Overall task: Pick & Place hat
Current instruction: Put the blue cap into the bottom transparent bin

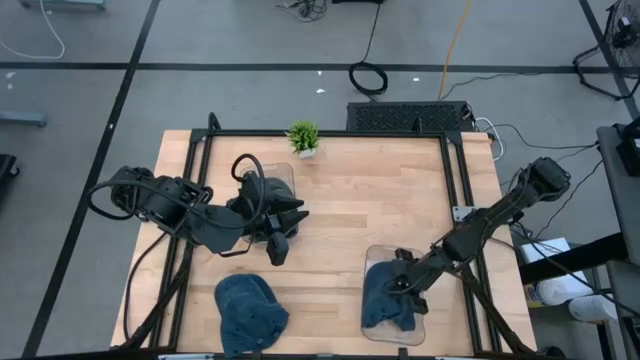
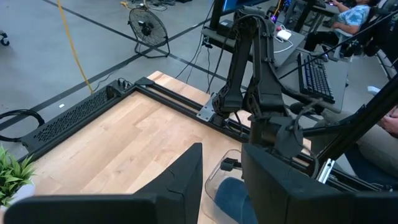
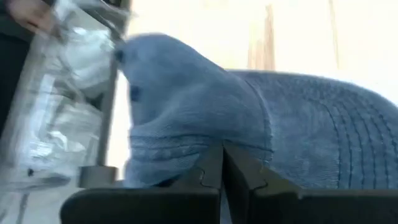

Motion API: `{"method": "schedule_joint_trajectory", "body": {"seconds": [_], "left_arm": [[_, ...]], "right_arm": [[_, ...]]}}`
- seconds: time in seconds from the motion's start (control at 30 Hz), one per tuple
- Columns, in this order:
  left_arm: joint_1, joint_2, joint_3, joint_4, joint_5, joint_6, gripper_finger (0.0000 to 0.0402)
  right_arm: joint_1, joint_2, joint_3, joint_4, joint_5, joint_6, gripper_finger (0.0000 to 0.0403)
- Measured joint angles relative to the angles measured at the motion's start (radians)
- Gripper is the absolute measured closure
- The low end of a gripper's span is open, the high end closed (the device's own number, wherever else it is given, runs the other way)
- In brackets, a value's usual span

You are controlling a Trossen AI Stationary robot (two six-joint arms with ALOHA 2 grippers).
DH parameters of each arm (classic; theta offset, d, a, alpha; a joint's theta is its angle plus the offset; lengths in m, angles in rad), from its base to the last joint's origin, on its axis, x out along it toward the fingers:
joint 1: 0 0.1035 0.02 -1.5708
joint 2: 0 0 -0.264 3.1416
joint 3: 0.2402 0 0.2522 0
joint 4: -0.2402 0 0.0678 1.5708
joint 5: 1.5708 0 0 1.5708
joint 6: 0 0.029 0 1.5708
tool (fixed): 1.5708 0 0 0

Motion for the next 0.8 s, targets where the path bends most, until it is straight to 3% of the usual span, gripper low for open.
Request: {"method": "schedule_joint_trajectory", "body": {"seconds": [0.43,0.8], "left_arm": [[0.000,0.000,0.000,0.000,0.000,0.000,0.0282],[0.000,0.000,0.000,0.000,0.000,0.000,0.0282]], "right_arm": [[0.003,-0.142,0.000,0.049,0.028,-0.069,0.0403],[0.003,-0.148,-0.031,0.489,0.036,-0.421,0.0403]]}}
